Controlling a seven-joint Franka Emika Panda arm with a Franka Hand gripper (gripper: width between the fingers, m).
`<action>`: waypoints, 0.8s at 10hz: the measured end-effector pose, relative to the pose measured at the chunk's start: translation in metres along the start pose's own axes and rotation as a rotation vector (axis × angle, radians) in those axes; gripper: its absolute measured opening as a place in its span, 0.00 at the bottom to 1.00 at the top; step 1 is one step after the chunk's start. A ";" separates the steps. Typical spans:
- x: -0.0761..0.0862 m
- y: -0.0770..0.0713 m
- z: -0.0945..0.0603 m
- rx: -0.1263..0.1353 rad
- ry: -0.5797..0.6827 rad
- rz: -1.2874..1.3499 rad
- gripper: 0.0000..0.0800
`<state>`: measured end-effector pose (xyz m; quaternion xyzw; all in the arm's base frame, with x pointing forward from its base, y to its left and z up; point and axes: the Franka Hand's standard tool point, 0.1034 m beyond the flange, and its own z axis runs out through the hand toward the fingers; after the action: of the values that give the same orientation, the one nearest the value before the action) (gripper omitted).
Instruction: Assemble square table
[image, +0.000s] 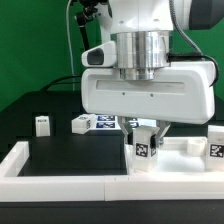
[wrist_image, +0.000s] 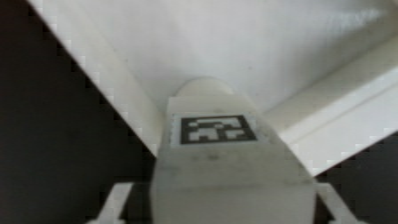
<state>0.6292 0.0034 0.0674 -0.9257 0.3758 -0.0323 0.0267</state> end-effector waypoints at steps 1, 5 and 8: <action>0.001 0.001 0.000 0.000 -0.001 0.125 0.36; 0.002 0.007 0.000 0.040 -0.093 0.785 0.36; 0.001 0.008 0.000 0.042 -0.110 1.004 0.36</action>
Offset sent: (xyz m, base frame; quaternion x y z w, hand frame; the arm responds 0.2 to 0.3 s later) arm 0.0223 0.0152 0.0078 0.0364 -0.1009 0.3971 0.9115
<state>0.6247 -0.0032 0.0665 -0.6305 0.7719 0.0257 0.0774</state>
